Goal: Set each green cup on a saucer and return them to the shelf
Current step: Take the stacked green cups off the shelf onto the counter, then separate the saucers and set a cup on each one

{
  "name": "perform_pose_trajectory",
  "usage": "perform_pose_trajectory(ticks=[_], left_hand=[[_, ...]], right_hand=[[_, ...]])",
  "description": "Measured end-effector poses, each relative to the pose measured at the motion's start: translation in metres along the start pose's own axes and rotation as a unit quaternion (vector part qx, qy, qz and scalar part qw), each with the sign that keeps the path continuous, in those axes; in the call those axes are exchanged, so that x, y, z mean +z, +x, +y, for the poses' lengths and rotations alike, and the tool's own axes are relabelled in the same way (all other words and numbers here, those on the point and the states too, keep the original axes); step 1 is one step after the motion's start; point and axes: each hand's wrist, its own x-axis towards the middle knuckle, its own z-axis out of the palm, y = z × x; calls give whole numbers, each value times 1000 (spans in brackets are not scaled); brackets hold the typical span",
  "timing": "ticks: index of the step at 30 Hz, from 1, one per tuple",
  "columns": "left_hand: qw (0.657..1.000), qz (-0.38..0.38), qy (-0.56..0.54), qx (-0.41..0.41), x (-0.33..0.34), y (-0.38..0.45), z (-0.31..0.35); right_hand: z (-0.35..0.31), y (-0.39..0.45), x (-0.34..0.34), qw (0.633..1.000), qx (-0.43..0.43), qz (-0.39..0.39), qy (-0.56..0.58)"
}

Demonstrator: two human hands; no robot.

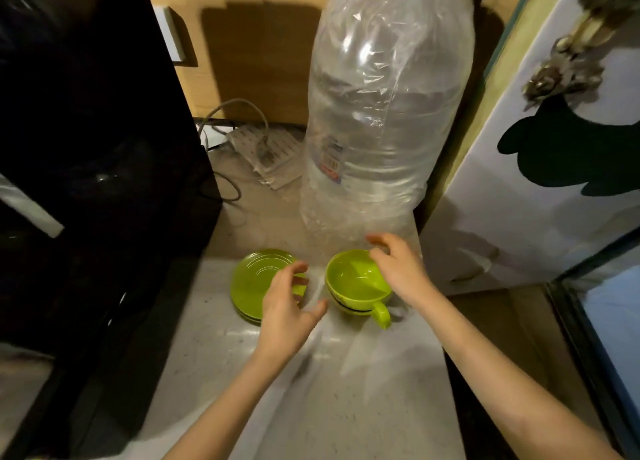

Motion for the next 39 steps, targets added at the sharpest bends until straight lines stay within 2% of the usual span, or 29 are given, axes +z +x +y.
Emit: perform_pose_trajectory(ticks=[2,4,8,11,14,17,26,32,36,39], left_hand=[[999,37,9,2,-13,4,-4],[997,52,43,-33,-25,10,-15],[988,-23,133,-77,-40,17,-41],[980,-63,164,-95,-45,17,-58],[977,-75,177,-88,-47,18,-69],[979,-71,171,-82,-47,18,-76],[988,-39,130,-70,-47,15,-75],[993,-6,117,-6,-58,-10,-71],[991,-15,134,-1,-68,-37,-69],[995,-16,101,3,-70,-59,-70]], right_hand=[[-16,-2,15,999,-39,-13,35],[-29,-4,36,995,-50,-39,74],[-40,-16,79,990,-35,-76,117],[-36,-23,108,990,-19,-116,74],[-27,-24,124,990,-9,-136,-15],[-20,-23,128,990,-11,-129,-58],[-15,-30,124,994,2,-82,71],[-14,-56,118,991,-14,-101,86],[-4,-85,113,990,-26,-106,94],[4,-105,113,991,-41,-99,80]])
